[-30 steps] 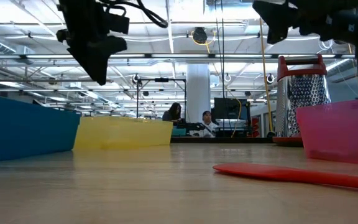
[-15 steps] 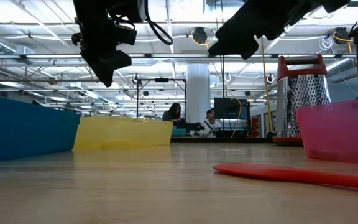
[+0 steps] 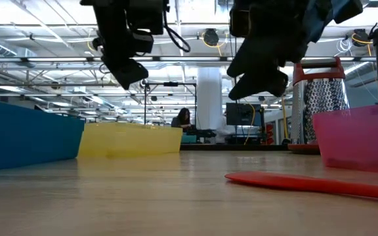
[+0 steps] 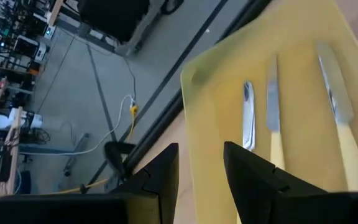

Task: Pick & Place Kitchen Items
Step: Put the red spatula into the blue bin

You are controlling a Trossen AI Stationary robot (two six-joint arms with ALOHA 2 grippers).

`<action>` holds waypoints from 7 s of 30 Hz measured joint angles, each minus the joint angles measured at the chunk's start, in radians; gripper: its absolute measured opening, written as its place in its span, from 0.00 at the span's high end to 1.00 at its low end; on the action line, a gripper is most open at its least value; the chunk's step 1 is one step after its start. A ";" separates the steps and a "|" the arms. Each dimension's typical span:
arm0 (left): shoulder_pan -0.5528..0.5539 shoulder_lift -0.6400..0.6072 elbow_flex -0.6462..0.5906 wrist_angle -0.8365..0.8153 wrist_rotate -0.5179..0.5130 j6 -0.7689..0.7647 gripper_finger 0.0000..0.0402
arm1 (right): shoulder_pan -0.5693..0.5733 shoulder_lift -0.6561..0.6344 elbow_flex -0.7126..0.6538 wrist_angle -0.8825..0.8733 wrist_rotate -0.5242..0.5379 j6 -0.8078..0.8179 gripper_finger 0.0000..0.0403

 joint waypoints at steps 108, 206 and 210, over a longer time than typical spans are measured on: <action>0.372 0.000 0.000 0.470 0.230 0.570 0.67 | 0.232 0.438 0.405 -0.356 0.023 0.329 0.52; 0.372 0.000 -0.001 0.516 0.300 0.598 0.67 | 0.223 0.469 0.367 -0.431 0.114 0.204 0.51; 0.372 0.000 -0.001 0.516 0.300 0.599 0.67 | 0.232 0.449 0.368 -0.394 0.119 0.213 0.40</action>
